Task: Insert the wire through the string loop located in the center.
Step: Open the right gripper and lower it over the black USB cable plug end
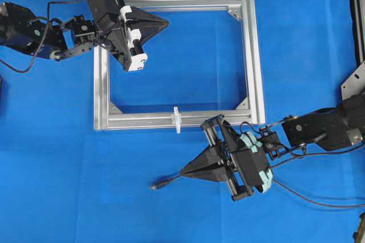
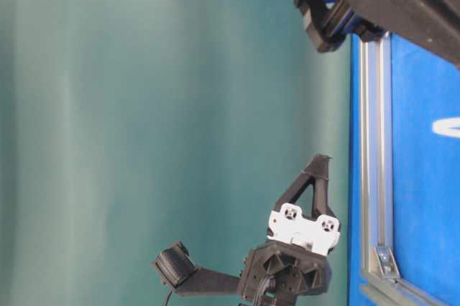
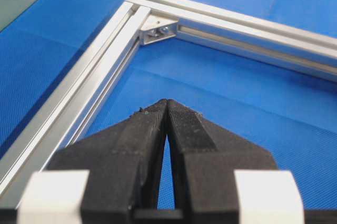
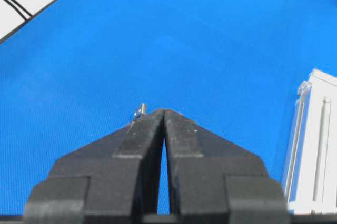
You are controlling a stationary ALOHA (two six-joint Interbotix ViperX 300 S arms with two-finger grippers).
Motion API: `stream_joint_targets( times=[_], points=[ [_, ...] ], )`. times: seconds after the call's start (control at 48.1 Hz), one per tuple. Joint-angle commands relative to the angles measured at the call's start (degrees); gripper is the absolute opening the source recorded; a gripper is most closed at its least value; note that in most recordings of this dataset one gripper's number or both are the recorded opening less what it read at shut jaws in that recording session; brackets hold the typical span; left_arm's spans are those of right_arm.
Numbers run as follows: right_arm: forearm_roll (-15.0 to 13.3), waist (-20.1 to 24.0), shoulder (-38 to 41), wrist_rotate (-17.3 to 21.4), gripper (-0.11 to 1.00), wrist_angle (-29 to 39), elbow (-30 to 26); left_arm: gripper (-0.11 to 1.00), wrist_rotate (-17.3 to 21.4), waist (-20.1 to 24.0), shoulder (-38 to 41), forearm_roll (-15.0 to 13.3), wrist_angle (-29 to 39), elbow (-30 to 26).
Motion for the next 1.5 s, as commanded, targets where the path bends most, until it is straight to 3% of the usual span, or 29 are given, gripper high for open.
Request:
stream_joint_targets(
  times=[0.0,0.104,0.624,0.728,1.04,1.143,1.476],
  points=[
    [0.44,0.00,-3.16,1.58,0.00,-0.09,-0.79,0.00,-0.62,-0.53,-2.64,0.79,0.97,-0.79],
    [0.62,0.18,-3.52,1.85,-0.04,1.67,-0.97,0.00,-0.62,-0.53,-2.72,0.79,2.11,-0.53],
    [0.53,0.53,-3.69,4.57,-0.04,2.46,-0.79,0.00,-0.62,-1.05,-2.81,0.97,2.20,-0.35],
    [0.53,0.62,-3.78,4.92,0.07,2.46,-0.88,0.00,-0.62,-1.23,-2.90,1.05,2.20,-0.35],
    [0.62,1.14,-3.69,5.10,0.88,2.99,-1.14,0.00,-0.62,-1.85,-2.90,1.05,2.20,-0.18],
    [1.05,1.14,-3.69,5.27,0.81,3.08,-1.14,0.00,-0.62,-1.85,-2.90,1.05,2.20,-0.26],
    [3.78,1.49,0.18,5.36,0.84,6.50,-3.43,0.00,-0.62,-1.85,-2.90,1.05,2.20,-0.18]
  ],
)
